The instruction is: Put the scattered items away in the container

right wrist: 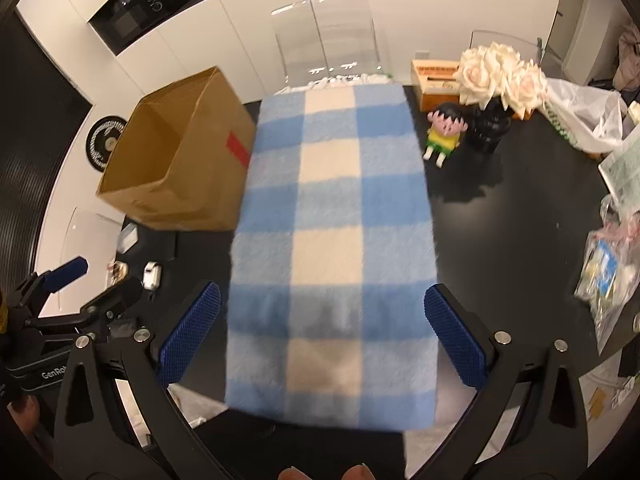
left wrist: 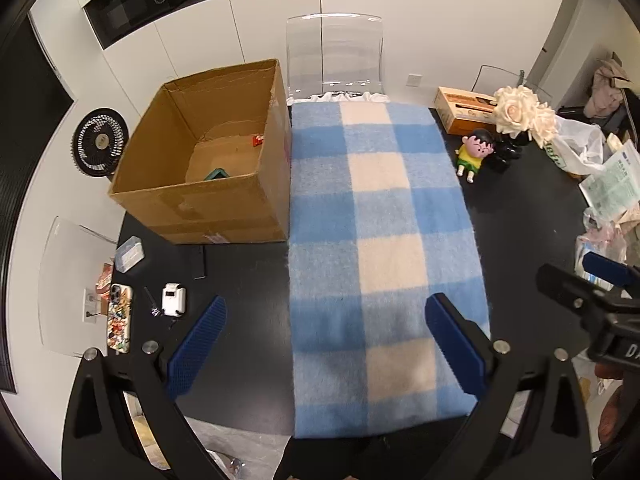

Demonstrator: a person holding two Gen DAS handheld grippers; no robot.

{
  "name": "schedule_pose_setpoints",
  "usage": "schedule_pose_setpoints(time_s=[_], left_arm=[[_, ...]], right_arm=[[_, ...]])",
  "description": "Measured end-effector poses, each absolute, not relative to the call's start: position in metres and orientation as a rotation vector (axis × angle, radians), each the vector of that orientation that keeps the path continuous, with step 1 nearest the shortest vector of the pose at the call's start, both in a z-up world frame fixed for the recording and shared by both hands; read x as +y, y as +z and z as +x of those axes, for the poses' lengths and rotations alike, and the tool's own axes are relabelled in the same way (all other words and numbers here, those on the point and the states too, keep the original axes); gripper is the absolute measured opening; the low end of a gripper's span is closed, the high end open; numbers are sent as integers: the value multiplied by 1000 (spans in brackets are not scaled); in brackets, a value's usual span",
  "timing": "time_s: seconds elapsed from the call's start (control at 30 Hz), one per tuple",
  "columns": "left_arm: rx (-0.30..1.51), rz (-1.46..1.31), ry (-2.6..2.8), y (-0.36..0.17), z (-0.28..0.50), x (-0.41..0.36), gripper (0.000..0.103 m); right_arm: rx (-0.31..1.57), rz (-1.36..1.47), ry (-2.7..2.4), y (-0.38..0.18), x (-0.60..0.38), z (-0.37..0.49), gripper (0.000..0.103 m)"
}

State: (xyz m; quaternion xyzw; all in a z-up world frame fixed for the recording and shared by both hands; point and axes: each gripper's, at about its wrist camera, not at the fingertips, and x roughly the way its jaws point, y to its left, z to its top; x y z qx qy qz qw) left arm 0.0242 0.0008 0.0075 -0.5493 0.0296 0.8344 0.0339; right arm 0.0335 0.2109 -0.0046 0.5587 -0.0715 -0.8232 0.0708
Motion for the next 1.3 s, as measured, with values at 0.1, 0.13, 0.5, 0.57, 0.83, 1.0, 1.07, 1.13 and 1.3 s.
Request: schedule_pose_setpoints(time_s=[0.1, 0.13, 0.5, 0.57, 0.83, 1.0, 1.07, 1.13, 1.3], left_arm=[[78, -1693, 2550, 13, 33, 0, 99], [86, -1693, 2550, 14, 33, 0, 99], [110, -1707, 2546, 20, 27, 4, 99], [102, -1721, 2532, 16, 26, 5, 99], [77, -1741, 2525, 13, 25, 5, 99], [73, -1737, 2527, 13, 25, 5, 99], [74, -1735, 2530, 14, 25, 6, 99], [70, -1730, 2525, 14, 26, 6, 99], [66, -1726, 2531, 15, 26, 3, 99]], right_arm=[[-201, 1682, -2469, 1, 206, 44, 103], [-203, 1681, -2460, 4, 205, 47, 103], [-196, 1647, -2474, 17, 202, 50, 103], [-197, 1653, -2472, 17, 202, 49, 103], [-171, 1662, -2455, 16, 200, 42, 103], [-154, 1661, -2460, 17, 197, 40, 103], [-151, 1660, -2461, 17, 197, 40, 103], [-145, 1666, -2459, 17, 196, 39, 103], [-147, 1677, -2453, 14, 195, 39, 103]])
